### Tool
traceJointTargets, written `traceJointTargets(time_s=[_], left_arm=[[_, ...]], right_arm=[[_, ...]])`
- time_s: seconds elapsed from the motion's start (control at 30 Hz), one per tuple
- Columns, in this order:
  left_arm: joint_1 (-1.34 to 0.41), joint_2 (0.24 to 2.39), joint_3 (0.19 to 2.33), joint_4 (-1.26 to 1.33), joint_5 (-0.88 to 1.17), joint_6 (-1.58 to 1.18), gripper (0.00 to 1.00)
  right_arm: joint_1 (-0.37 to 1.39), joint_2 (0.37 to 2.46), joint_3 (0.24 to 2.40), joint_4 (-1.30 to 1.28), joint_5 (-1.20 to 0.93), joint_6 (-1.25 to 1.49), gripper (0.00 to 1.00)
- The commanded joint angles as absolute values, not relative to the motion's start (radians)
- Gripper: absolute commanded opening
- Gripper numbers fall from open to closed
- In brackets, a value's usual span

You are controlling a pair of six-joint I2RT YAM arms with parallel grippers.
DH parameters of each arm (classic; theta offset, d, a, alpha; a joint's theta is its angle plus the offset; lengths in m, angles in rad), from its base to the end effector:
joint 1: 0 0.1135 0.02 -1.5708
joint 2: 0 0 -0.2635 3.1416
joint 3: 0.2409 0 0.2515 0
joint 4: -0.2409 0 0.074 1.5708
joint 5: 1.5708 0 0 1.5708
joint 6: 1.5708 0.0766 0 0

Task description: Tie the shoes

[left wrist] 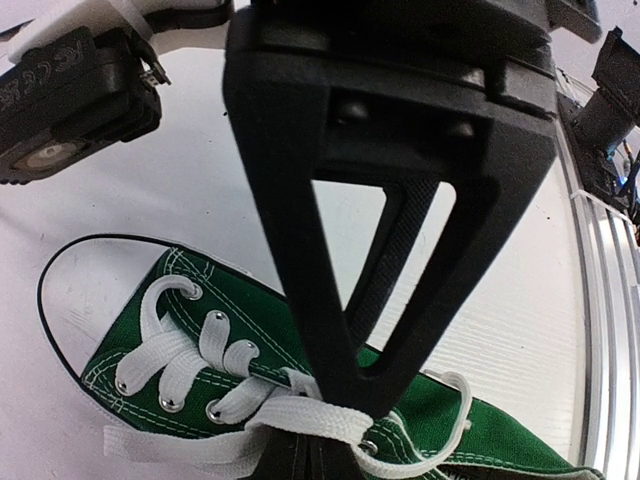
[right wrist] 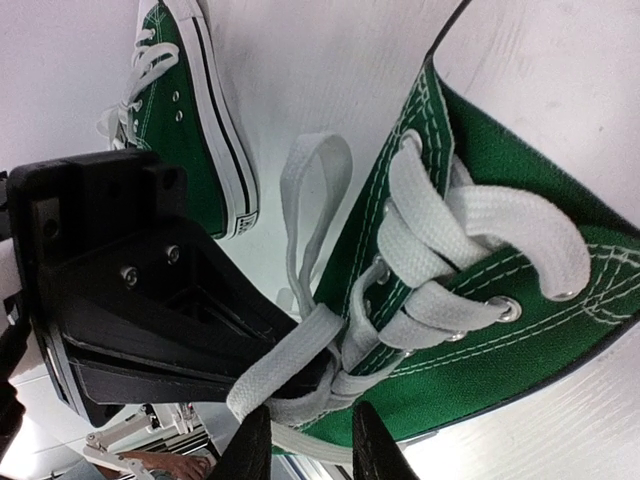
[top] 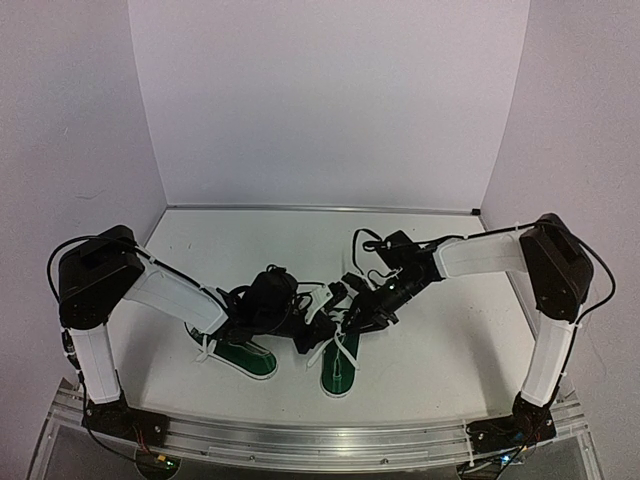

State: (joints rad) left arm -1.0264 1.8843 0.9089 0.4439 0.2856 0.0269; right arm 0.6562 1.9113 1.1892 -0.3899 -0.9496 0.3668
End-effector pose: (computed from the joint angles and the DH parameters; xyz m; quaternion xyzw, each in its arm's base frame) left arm 0.1965 -0.3662 0.1208 0.4929 0.7072 -0.3440 0.3722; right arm 0.2658 0.2833 0.1391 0.2277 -0.8420 -0.4872 0.0416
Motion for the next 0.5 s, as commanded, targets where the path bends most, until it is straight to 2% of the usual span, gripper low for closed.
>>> traceJointTargets(time_s=[0.0, 0.47], left_arm=[[-1.039, 1.881, 0.917, 0.431, 0.331, 0.042, 0.0], [-1.039, 1.888, 0.931, 0.426, 0.329, 0.046, 0.0]], right_arm=[[0.648, 1.878, 1.241, -0.36, -0.92, 0.353, 0.28], [0.651, 1.897, 1.209, -0.364, -0.975, 0.341, 0.24]])
